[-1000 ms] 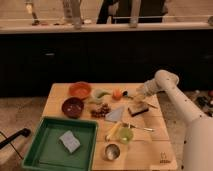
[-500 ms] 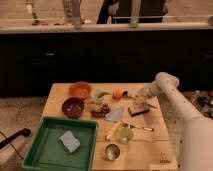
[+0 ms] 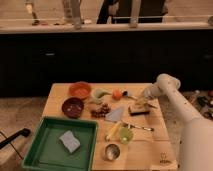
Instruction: Place brush in red bowl
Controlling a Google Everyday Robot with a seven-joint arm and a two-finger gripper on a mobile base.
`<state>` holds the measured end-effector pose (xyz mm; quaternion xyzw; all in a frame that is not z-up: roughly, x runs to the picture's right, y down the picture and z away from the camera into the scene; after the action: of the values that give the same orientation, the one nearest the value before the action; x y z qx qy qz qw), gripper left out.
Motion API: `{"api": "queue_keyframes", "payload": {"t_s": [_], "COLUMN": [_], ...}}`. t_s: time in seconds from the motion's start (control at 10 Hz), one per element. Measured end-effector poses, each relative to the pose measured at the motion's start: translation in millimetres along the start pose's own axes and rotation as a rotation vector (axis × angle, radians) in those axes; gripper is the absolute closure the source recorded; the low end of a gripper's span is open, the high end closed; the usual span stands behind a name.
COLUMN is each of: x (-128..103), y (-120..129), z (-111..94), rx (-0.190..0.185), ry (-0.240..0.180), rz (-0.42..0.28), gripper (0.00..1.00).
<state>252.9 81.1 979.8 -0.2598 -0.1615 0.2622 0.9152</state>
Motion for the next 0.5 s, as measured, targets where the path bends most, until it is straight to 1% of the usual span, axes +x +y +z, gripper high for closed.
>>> {"api": "queue_keyframes", "payload": {"t_s": [0.1, 0.2, 0.4, 0.5], "x": [1.6, 2.1, 2.9, 5.2], "y": [0.1, 0.4, 0.4, 0.2], "z": [-1.1, -1.6, -1.8, -3.7], "rx": [0.000, -0.001, 0.000, 0.009], "ry": [0.003, 0.004, 0.005, 0.005], "rz": [0.000, 0.000, 0.000, -0.001], "gripper": [0.91, 0.99, 1.00, 1.00]}}
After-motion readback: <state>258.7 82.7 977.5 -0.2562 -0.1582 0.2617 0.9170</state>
